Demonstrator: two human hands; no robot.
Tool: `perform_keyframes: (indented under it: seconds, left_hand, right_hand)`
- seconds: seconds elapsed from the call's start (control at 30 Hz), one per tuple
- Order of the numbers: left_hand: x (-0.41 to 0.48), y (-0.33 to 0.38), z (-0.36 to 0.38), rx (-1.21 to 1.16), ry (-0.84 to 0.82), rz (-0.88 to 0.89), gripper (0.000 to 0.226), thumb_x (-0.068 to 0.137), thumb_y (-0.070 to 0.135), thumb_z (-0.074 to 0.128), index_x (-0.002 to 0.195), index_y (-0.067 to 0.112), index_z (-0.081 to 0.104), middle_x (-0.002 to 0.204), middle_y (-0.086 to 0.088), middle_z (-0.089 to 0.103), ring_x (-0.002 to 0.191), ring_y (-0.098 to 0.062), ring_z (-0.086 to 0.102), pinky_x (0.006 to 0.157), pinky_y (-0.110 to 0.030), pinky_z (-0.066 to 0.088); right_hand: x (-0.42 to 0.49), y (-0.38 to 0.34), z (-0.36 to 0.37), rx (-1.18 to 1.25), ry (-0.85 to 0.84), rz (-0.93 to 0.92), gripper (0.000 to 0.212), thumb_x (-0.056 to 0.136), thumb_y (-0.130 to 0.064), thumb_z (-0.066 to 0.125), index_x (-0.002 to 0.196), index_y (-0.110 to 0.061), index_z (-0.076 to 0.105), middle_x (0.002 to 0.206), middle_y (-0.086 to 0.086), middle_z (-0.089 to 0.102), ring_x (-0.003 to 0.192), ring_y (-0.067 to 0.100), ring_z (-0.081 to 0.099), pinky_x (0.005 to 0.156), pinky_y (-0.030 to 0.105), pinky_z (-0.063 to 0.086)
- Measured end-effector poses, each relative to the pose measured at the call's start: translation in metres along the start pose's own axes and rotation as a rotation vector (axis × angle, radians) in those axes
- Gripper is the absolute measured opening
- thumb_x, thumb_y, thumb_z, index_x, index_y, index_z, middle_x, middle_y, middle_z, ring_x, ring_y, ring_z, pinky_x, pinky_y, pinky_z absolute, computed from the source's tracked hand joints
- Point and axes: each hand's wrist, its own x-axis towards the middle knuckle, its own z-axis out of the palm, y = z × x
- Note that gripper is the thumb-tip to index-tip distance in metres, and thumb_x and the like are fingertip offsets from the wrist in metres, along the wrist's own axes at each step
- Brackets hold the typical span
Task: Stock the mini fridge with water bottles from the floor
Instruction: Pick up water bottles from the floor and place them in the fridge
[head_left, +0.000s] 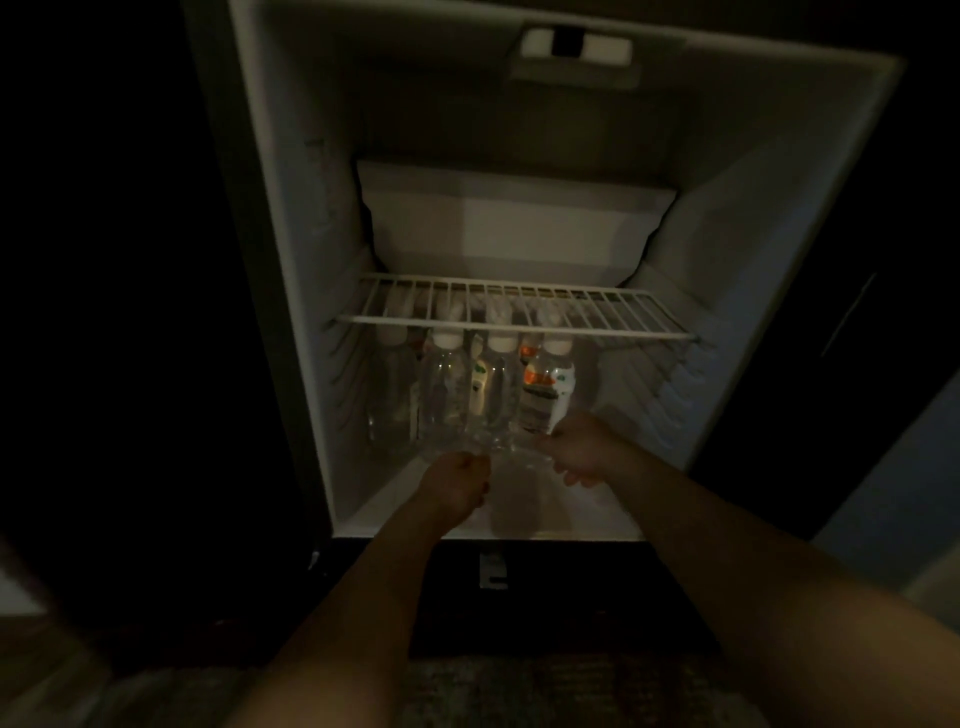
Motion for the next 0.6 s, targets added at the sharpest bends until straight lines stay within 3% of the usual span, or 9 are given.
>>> perform_keyframes:
  seconds: [0.1,0.17,0.23,0.3,0.33,0.4,0.47,0.6]
  left_hand:
    - [-0.018,0.003,-0.014,0.128,-0.056,0.02,0.037,0.099,0.021,0.039,0.115,-0.008,0.055,0.099,-0.015,0.053,0.086,-0.025,0.052,0.07,-0.029,0.045]
    - [-0.034,0.006,-0.026,0.234,-0.105,0.008,0.04,0.1,0.024,0.038,0.118,-0.008,0.054,0.101,-0.013,0.052,0.09,-0.023,0.05,0.068,-0.025,0.045]
    - [-0.046,0.01,-0.037,0.312,-0.137,-0.018,0.034,0.1,0.027,0.036,0.1,0.002,0.06,0.095,-0.011,0.052,0.085,-0.02,0.051,0.063,-0.02,0.043]
    - [-0.064,0.015,-0.051,0.359,-0.113,-0.059,0.032,0.1,0.029,0.035,0.074,0.017,0.05,0.08,-0.005,0.049,0.07,-0.014,0.048,0.056,-0.017,0.039]
    - [-0.073,0.017,-0.059,0.371,-0.098,-0.065,0.033,0.1,0.029,0.035,0.071,0.02,0.045,0.078,-0.004,0.048,0.068,-0.014,0.047,0.059,-0.019,0.039]
    - [-0.093,0.02,-0.076,0.434,-0.077,-0.055,0.03,0.099,0.028,0.037,0.083,0.011,0.056,0.095,-0.015,0.057,0.087,-0.024,0.056,0.078,-0.029,0.046]
    - [-0.118,0.021,-0.095,0.533,-0.025,-0.039,0.04,0.099,0.032,0.039,0.113,0.0,0.058,0.119,-0.021,0.058,0.11,-0.03,0.057,0.095,-0.034,0.045]
    - [-0.164,0.017,-0.132,0.765,0.035,-0.091,0.047,0.1,0.036,0.032,0.13,0.005,0.05,0.13,-0.015,0.054,0.117,-0.028,0.055,0.1,-0.034,0.042]
  right_hand:
    - [-0.015,-0.019,-0.002,-0.086,-0.116,-0.011,0.023,0.094,-0.032,0.05,0.083,-0.012,0.053,0.073,0.005,0.058,0.05,0.014,0.052,0.039,0.014,0.039]
    - [-0.026,-0.033,-0.004,-0.168,-0.187,-0.033,0.024,0.094,-0.032,0.048,0.097,-0.01,0.056,0.086,0.009,0.06,0.054,0.014,0.054,0.049,0.019,0.041]
    - [-0.039,-0.047,-0.006,-0.24,-0.223,-0.072,0.029,0.096,-0.03,0.047,0.113,-0.009,0.056,0.094,0.009,0.059,0.056,0.013,0.055,0.052,0.021,0.041]
    - [-0.053,-0.064,-0.007,-0.294,-0.246,-0.132,0.033,0.096,-0.029,0.047,0.117,-0.005,0.056,0.097,0.009,0.059,0.06,0.013,0.056,0.054,0.022,0.041]
    - [-0.061,-0.071,-0.006,-0.317,-0.258,-0.162,0.034,0.095,-0.028,0.047,0.117,-0.004,0.058,0.097,0.009,0.059,0.062,0.015,0.057,0.054,0.023,0.041]
    - [-0.081,-0.086,-0.001,-0.366,-0.277,-0.233,0.034,0.094,-0.027,0.048,0.115,-0.004,0.06,0.098,0.013,0.062,0.069,0.019,0.059,0.055,0.023,0.04]
    - [-0.101,-0.1,0.006,-0.412,-0.284,-0.323,0.032,0.094,-0.024,0.049,0.111,-0.001,0.063,0.104,0.022,0.066,0.075,0.023,0.059,0.058,0.026,0.042]
    - [-0.134,-0.131,0.02,-0.48,-0.244,-0.516,0.03,0.094,-0.02,0.05,0.101,0.004,0.066,0.096,0.025,0.068,0.072,0.022,0.056,0.07,0.031,0.046]
